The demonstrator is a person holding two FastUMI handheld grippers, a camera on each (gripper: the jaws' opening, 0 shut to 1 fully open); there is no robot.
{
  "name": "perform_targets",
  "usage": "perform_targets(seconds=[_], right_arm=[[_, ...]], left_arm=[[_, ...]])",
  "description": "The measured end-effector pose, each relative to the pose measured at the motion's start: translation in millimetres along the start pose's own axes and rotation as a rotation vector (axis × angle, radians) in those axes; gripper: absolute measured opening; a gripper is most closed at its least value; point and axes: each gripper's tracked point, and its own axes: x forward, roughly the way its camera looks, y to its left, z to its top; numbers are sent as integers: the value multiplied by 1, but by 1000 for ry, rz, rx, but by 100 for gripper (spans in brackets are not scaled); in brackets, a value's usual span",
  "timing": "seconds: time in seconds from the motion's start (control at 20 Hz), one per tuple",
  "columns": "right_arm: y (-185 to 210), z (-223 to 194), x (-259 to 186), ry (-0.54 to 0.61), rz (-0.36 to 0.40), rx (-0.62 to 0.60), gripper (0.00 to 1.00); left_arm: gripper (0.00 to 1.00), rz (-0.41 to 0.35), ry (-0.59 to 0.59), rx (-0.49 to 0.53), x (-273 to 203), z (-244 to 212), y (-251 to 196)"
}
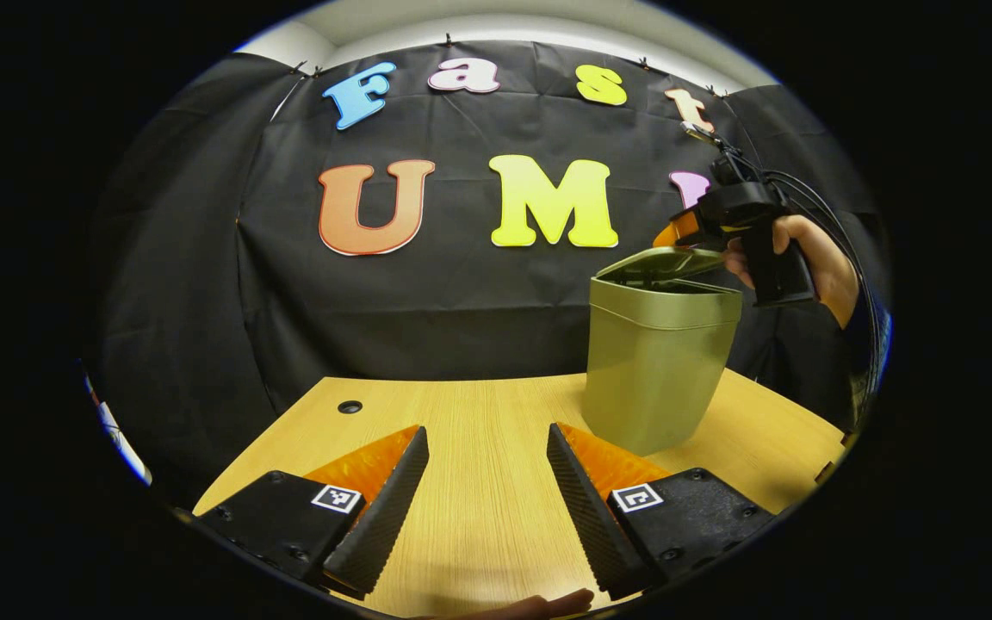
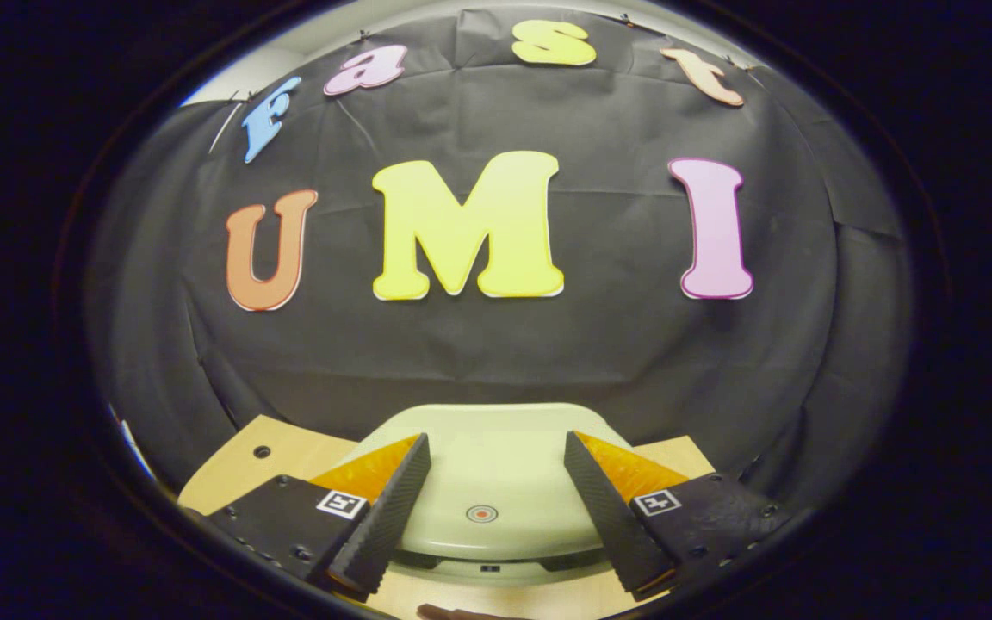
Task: Press the lid of the desktop garbage bin to open it, pick up the crumpled paper on the desktop and throw it into the bin, then pick up the pop can on the desktop and drop it into the bin, and finally close the garbage bin lid.
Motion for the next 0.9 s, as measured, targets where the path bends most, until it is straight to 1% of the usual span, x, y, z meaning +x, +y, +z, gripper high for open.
perform_targets(seconds=[0.15,0.3,0.35,0.4,0.5,0.6,0.7,0.9], right_arm=[[-5,-11,-5,-24,-6,18,98],[-5,-29,-8,-23,-11,8,99],[-5,-32,-9,-30,-10,6,98],[-6,-31,-9,-54,-10,5,96],[-4,-33,-12,-61,-10,-2,98],[-5,-38,-11,-64,-10,-15,97],[-5,-40,-11,-65,-2,-17,99],[-6,-47,-10,-88,19,-26,100]], left_arm=[[90,2,13,-12,2,-5,0],[90,-3,21,-21,2,-9,-1],[90,-5,22,-21,3,-10,-1],[90,-7,24,-21,3,-11,-2],[90,-11,31,-23,3,-15,-4],[90,-11,38,-24,1,-19,-5],[90,-14,43,-30,0,-22,-7],[90,-13,52,-38,-6,-25,-10]])
